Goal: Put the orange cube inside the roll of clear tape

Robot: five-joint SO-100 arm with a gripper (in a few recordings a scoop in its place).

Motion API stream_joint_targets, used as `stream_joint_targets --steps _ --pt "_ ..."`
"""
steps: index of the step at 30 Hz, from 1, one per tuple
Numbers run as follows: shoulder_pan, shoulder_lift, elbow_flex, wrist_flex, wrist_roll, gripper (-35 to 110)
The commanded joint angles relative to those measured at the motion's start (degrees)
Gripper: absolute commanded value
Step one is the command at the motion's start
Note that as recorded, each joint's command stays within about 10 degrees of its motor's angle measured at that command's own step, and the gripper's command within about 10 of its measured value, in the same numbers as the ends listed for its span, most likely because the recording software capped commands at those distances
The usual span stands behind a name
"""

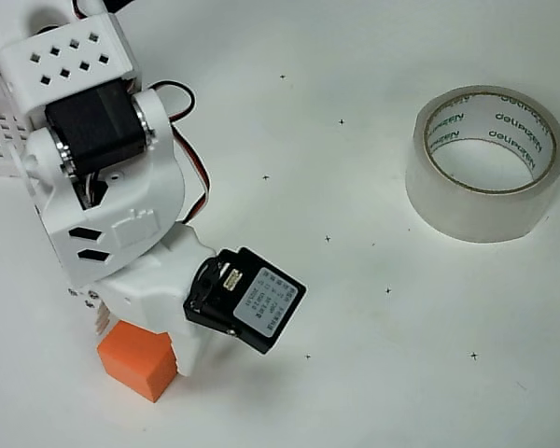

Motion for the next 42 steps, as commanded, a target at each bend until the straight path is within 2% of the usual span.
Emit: stream_joint_targets --steps 1,13,19,34,42 --pt "0.4 1.1 0.3 -0.6 -0.7 39" --pt "0.4 1.1 1.1 -0.6 -0.7 22" --pt "0.2 1.1 1.2 -0.6 -0.7 18" --pt "-1.0 1.8 -1.5 -0.3 -0.6 16" --pt "-3.8 1.5 -11.1 5.9 -0.4 16"
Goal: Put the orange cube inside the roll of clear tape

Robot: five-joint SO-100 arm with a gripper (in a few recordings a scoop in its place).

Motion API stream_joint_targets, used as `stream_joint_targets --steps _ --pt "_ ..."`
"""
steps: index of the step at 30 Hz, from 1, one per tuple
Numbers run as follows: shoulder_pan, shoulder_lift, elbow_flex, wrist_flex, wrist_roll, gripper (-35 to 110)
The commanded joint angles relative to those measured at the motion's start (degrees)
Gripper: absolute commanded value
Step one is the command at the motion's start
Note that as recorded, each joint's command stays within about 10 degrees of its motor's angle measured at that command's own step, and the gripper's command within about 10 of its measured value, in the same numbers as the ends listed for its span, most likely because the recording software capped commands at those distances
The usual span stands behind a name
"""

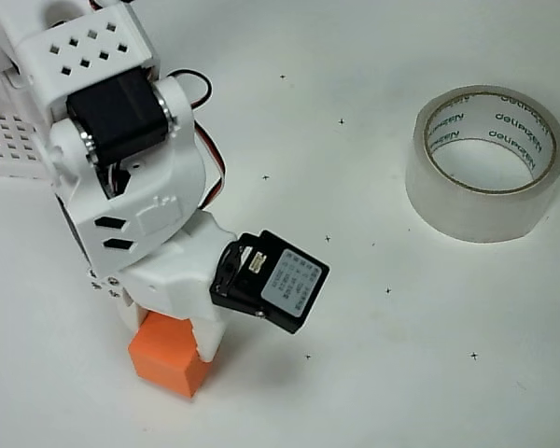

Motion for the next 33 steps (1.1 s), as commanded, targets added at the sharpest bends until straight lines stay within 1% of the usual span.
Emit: stream_joint_targets --steps 1,7,15,33 --pt "-0.3 1.2 -7.8 2.2 -0.3 16" --pt "-2.4 0.0 -12.1 4.7 0.5 16" --pt "-10.9 0.4 -20.7 10.0 4.7 16" --pt "-29.5 1.9 -27.1 12.0 13.5 16"
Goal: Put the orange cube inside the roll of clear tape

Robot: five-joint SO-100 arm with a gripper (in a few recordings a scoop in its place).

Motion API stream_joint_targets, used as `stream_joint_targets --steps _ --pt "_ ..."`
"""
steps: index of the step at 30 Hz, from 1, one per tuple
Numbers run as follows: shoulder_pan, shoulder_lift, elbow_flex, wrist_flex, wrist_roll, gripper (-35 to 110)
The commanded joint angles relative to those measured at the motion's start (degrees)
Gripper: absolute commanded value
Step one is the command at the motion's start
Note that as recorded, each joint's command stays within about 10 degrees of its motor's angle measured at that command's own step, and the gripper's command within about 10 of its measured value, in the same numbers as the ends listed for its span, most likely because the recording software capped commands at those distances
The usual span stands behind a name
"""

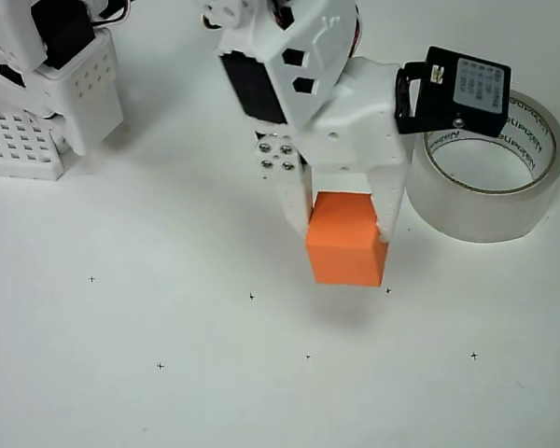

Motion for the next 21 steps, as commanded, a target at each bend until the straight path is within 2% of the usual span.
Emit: stream_joint_targets --steps 1,21 --pt "-3.9 3.1 -4.5 1.0 1.0 16" --pt "-16.4 -3.5 -14.8 0.6 6.2 16"
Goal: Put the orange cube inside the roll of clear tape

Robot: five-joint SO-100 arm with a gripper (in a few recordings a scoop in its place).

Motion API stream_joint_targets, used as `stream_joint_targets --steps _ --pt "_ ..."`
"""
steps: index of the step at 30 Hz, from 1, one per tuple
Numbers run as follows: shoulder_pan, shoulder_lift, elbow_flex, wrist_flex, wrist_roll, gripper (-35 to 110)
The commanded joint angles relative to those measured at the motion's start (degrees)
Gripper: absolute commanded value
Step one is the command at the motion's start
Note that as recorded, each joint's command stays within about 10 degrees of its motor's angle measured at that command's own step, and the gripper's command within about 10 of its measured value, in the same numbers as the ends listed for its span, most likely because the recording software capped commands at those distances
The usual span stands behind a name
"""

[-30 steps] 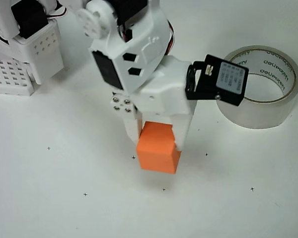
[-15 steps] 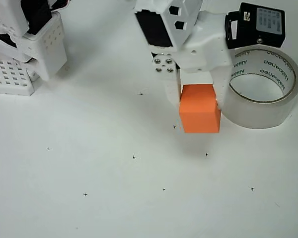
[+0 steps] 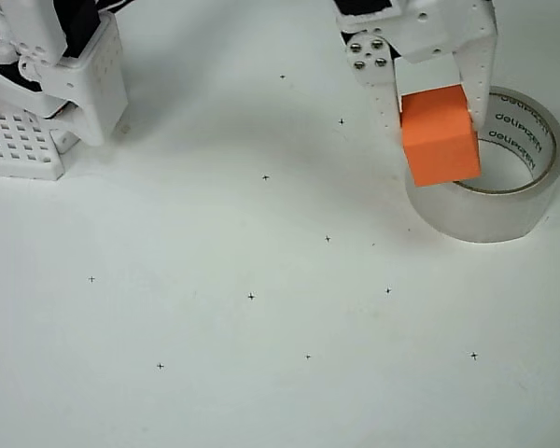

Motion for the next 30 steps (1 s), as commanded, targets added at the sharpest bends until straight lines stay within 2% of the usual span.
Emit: stream_joint_targets --steps 1,30 --pt "-2.6 -0.4 -6.6 0.6 0.1 16" --pt "-9.9 -14.4 -17.8 0.4 3.3 19"
